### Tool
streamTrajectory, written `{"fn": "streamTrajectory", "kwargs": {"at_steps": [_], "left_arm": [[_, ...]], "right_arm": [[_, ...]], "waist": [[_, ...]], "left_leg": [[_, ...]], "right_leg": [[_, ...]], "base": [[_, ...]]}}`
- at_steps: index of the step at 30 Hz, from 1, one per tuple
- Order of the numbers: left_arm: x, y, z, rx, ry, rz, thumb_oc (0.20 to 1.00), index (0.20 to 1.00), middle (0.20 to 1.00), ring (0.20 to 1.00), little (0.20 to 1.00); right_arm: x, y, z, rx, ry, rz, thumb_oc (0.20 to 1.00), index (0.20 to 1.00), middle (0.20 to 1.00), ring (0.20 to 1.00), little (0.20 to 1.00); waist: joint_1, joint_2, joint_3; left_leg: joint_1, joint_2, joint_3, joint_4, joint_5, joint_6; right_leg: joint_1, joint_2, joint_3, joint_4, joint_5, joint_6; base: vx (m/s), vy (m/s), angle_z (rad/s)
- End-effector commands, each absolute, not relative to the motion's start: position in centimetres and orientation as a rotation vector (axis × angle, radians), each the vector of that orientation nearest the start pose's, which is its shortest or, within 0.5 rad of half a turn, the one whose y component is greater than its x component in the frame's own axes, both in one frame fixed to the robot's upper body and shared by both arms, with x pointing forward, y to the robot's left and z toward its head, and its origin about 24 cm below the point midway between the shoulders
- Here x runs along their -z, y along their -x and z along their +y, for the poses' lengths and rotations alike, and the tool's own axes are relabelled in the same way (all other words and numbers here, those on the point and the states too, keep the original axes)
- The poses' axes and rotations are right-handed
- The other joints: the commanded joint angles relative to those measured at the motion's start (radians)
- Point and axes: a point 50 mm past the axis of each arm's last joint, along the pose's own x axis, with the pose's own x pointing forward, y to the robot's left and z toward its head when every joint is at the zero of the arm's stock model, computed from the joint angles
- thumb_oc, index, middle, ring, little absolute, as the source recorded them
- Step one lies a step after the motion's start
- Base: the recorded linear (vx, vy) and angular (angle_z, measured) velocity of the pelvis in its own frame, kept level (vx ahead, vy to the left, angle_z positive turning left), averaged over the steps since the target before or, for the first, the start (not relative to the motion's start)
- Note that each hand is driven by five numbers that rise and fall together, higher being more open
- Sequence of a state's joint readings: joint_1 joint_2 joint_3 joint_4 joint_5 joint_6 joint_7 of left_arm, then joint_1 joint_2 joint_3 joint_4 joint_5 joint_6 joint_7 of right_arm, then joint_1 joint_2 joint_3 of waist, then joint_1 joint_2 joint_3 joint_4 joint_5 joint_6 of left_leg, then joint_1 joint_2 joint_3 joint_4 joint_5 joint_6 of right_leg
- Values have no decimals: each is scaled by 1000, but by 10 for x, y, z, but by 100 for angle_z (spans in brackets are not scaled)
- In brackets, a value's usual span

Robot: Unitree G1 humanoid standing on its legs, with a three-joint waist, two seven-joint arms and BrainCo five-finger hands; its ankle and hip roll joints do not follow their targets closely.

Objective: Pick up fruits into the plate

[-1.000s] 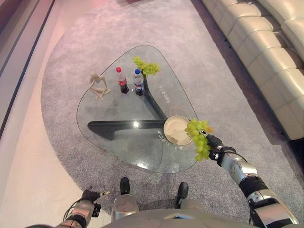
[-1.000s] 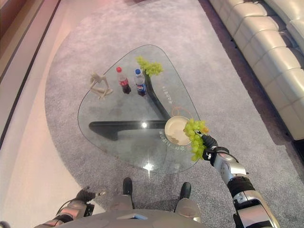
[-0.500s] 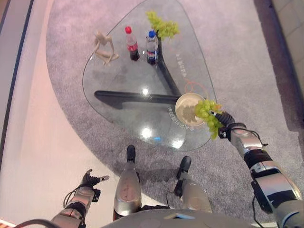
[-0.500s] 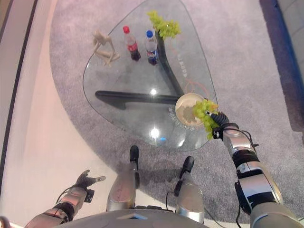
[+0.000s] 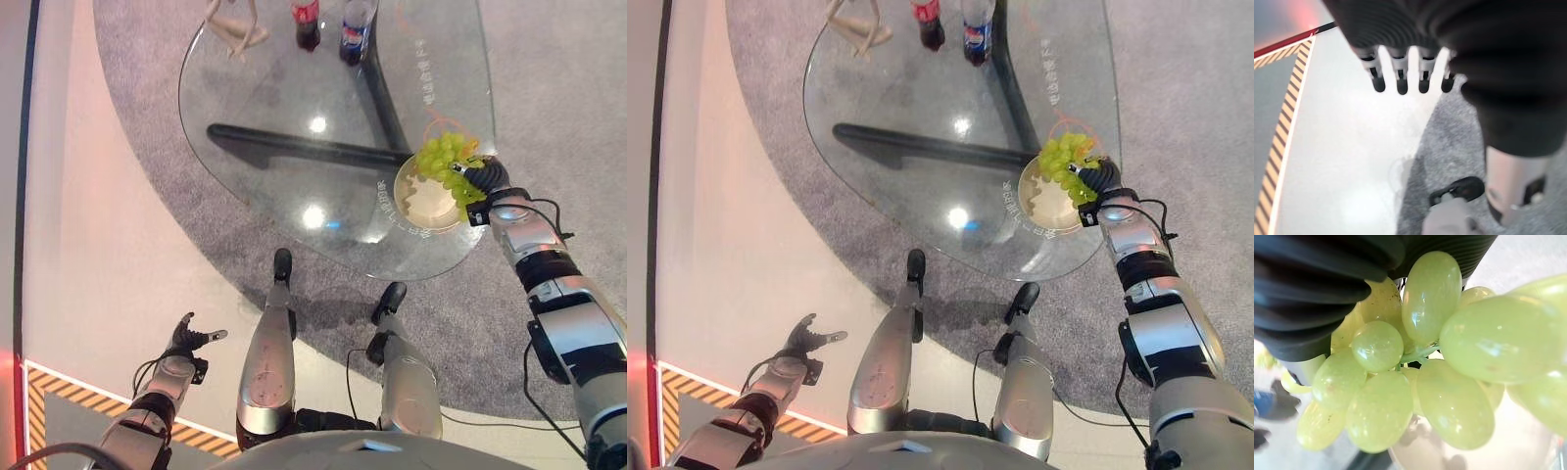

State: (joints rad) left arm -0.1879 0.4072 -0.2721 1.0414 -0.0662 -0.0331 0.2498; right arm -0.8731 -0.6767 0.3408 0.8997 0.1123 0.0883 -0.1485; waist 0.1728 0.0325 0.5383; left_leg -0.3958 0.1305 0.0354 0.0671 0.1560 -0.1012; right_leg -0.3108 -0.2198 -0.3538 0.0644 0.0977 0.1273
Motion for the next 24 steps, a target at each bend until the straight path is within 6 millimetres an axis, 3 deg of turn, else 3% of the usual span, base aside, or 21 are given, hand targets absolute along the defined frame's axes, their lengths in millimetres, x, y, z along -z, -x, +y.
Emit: {"fn": "streamTrajectory", "kwargs": {"at_steps": [1, 13, 14, 16, 24], "left_arm": [[104, -189, 274, -230, -566, 820, 1000, 1000, 1000, 1000, 1000], [110, -176, 267, -182, -558, 824, 1000, 1000, 1000, 1000, 1000], [110, -177, 268, -180, -563, 824, 1000, 1000, 1000, 1000, 1000], [108, -178, 270, -172, -571, 824, 1000, 1000, 1000, 1000, 1000], [104, -185, 271, -139, -602, 812, 1000, 1000, 1000, 1000, 1000]], "right_arm": [[-206, -379, -309, 427, 934, -15, 200, 200, 200, 200, 200], [-207, -362, -362, 673, 1184, 338, 200, 200, 200, 200, 200], [-205, -359, -367, 676, 1207, 384, 407, 407, 407, 407, 407], [-195, -352, -376, 682, 1218, 507, 1000, 1000, 1000, 1000, 1000], [-166, -334, -393, 589, 1302, 781, 1000, 1000, 1000, 1000, 1000]], "waist": [[10, 40, -18], [42, 100, -18], [44, 100, -18], [46, 99, -18], [48, 98, -18]], "left_leg": [[-95, -141, 6, 102, -107, 65], [-167, -147, 5, 96, -91, 69], [-166, -148, 5, 96, -91, 69], [-161, -147, 4, 94, -91, 70], [-114, -144, 5, 90, -100, 75]], "right_leg": [[-141, 33, 17, 236, -125, -40], [-238, 12, 8, 274, -127, -42], [-237, 11, 6, 272, -126, -41], [-231, 11, 3, 267, -124, -41], [-191, 6, -4, 258, -121, -42]], "base": [[5, 47, 12], [15, 15, 5], [0, 0, 0], [7, -32, -1], [9, -16, 0]]}}
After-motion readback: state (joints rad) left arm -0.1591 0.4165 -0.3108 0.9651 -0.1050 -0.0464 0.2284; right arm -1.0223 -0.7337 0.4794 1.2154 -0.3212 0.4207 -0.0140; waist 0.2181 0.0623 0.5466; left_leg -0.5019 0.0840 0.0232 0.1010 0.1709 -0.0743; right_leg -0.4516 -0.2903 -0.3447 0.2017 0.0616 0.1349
